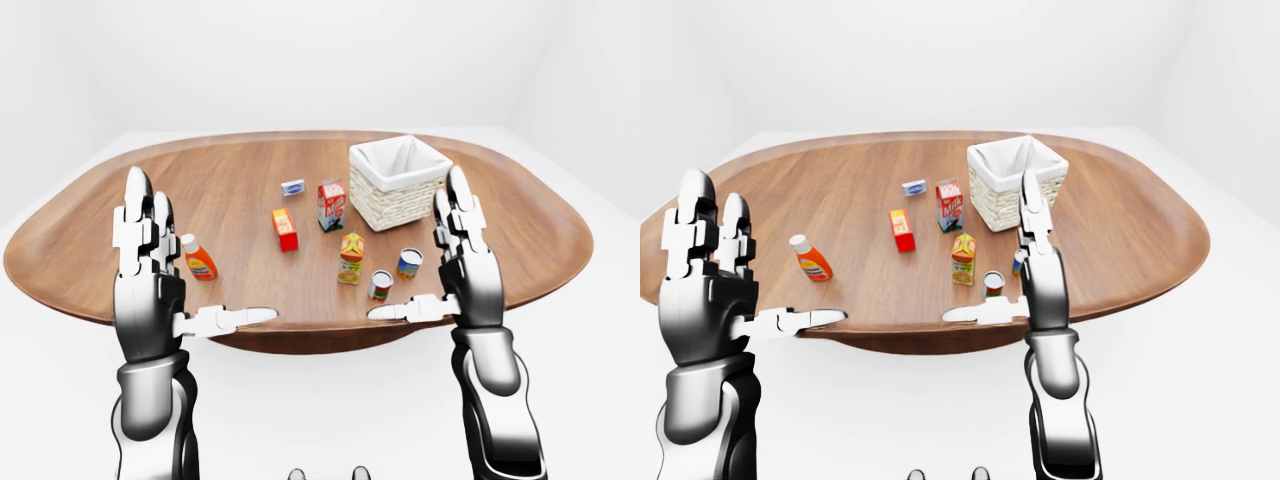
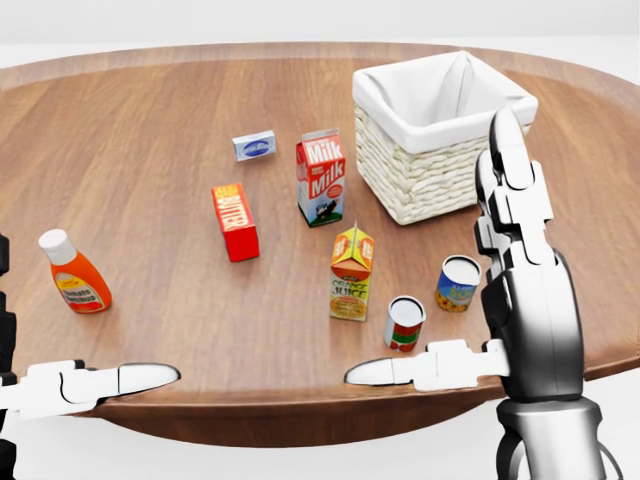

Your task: Pick up the orange juice, and put it in the basket.

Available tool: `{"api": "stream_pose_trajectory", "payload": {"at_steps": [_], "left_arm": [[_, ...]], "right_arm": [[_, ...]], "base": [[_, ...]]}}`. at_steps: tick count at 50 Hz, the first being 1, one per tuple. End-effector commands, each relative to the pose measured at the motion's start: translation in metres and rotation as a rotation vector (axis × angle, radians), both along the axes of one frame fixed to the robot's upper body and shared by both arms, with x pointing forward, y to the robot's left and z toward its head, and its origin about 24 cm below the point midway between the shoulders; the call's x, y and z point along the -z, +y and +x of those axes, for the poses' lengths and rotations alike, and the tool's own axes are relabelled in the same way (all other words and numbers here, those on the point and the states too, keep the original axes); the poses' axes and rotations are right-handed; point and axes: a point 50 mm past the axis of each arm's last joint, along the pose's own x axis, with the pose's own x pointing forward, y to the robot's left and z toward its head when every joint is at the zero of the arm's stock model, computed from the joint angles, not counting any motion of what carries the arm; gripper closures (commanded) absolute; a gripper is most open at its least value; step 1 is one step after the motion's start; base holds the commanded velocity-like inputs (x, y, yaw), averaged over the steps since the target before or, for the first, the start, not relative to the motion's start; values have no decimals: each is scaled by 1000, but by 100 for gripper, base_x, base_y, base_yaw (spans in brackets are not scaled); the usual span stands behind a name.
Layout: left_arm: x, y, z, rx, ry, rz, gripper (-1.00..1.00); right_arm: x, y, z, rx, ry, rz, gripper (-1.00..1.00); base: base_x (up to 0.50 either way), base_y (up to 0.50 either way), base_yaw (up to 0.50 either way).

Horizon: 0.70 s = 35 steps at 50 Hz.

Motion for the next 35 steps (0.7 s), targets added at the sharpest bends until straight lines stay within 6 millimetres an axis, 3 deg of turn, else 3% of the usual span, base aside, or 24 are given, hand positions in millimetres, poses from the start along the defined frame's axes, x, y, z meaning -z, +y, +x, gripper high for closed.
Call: {"api": "stream_pose_trajectory", "payload": {"at_steps": [1,14,35], "left_arm": [[1,1,1,0,7,-2,-100],[5,2,3,-3,23,-5,-100],[2,0,0,0,10,-1,-100]], "right_arm": [[-4,0,-2,14,-22,-17,-100],[-6,1,-4,7,-31,-29,-100],[-5,2,-5,-3,-25,-44,-100]], "base": [[50,0,0],[50,-1,0],[3,-49,0]]}}
